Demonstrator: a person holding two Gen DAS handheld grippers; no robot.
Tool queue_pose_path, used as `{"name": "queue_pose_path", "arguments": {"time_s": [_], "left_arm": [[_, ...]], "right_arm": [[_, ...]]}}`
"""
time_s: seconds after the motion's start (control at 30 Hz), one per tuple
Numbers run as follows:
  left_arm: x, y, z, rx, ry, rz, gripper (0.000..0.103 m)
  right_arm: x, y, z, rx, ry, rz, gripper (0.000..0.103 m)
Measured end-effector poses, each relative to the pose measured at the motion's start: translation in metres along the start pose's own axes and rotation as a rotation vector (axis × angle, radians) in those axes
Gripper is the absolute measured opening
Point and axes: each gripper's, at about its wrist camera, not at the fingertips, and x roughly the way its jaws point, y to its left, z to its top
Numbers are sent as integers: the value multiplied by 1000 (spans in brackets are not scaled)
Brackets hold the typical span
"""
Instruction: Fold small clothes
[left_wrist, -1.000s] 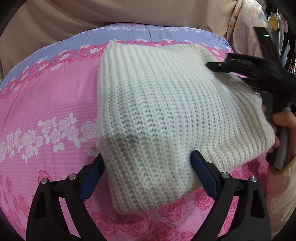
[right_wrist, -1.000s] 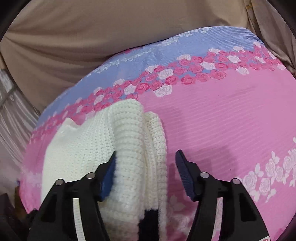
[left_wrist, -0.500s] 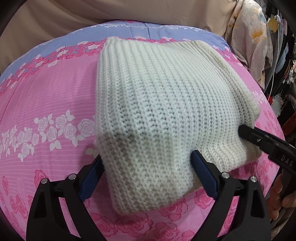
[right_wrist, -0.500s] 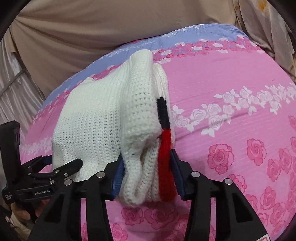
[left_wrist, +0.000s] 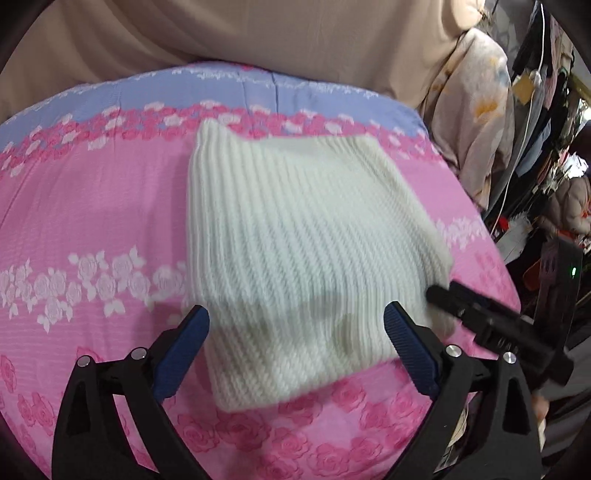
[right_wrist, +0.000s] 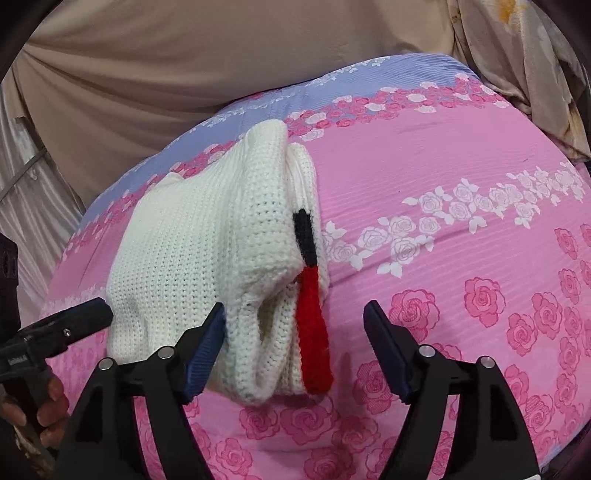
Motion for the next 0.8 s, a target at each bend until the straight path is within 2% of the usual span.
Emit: {"name": "queue_pose_path", "arguments": {"time_s": [0.17, 0.27, 0.3, 0.33, 0.37, 0.4, 0.47, 0.5, 0.57, 0.63, 0.67, 0.73, 0.8], "left_arm": [[12, 2, 19, -32, 16, 30, 94], [20, 3, 24, -27, 14, 66, 94], [22, 3, 25, -24, 11, 75, 94], [24, 3, 26, -21, 10, 86, 94], [26, 3, 26, -15, 8, 99, 94], [28, 2, 26, -7, 6, 115, 94], [35, 3, 26, 2, 16, 143, 94], [38, 4, 25, 2, 21, 148, 95], [44, 5, 25, 5, 30, 161, 96], [43, 6, 24, 9, 21, 166, 97], [43, 7, 24, 5, 23, 160, 97], [41, 11, 22, -18, 30, 138, 98], [39, 14, 20, -36, 35, 109, 98]], "right_arm": [[-2, 9, 10, 0, -23, -2, 77], [-15, 23, 19, -57, -120, -53, 77], [-18, 28, 22, -85, -148, -55, 72], [-21, 34, 24, -112, -174, -52, 59], [-19, 37, 25, -132, -177, -48, 50], [-14, 39, 26, -151, -164, -50, 45], [16, 34, 25, -190, -88, -139, 38], [39, 26, 23, -181, -21, -151, 40], [40, 13, 26, -94, -12, -69, 40], [27, 11, 31, -69, -40, -58, 41], [20, 11, 32, -62, -58, -56, 46], [13, 8, 32, -48, -59, -36, 72], [17, 5, 29, -40, -27, -22, 84]]}}
